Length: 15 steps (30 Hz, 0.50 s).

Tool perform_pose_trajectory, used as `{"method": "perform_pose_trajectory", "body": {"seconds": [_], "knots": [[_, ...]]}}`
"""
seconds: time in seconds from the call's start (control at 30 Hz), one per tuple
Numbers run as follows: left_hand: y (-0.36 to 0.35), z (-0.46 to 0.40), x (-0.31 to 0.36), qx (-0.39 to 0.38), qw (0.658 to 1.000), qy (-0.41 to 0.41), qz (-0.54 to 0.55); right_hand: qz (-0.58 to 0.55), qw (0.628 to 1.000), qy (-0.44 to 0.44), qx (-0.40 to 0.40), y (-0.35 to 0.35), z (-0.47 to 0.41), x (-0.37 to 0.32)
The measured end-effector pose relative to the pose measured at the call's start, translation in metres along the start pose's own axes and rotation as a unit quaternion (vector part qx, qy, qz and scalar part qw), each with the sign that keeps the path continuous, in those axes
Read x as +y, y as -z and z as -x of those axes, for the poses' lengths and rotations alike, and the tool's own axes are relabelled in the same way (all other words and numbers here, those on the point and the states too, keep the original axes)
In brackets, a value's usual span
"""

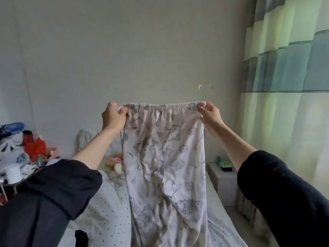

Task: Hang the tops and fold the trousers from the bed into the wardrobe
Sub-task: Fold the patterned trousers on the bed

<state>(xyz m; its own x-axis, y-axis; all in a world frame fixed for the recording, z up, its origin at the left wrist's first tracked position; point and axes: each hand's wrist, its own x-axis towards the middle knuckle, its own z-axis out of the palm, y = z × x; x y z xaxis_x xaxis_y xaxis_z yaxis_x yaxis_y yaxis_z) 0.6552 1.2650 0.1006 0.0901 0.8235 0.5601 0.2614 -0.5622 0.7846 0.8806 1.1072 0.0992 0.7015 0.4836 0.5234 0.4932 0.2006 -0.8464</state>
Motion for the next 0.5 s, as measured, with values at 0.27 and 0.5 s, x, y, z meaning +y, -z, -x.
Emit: {"method": "perform_pose_trajectory", "body": {"seconds": [0.27, 0.5], "knots": [[0.033, 0.008, 0.045, -0.029, 0.990, -0.130, 0.051, -0.013, 0.991, 0.131, 0.032, 0.051, 0.016, -0.065], [0.076, 0.120, -0.002, -0.139, 0.984, -0.107, 0.012, 0.094, 0.993, 0.074, -0.001, 0.091, 0.136, -0.024]]}}
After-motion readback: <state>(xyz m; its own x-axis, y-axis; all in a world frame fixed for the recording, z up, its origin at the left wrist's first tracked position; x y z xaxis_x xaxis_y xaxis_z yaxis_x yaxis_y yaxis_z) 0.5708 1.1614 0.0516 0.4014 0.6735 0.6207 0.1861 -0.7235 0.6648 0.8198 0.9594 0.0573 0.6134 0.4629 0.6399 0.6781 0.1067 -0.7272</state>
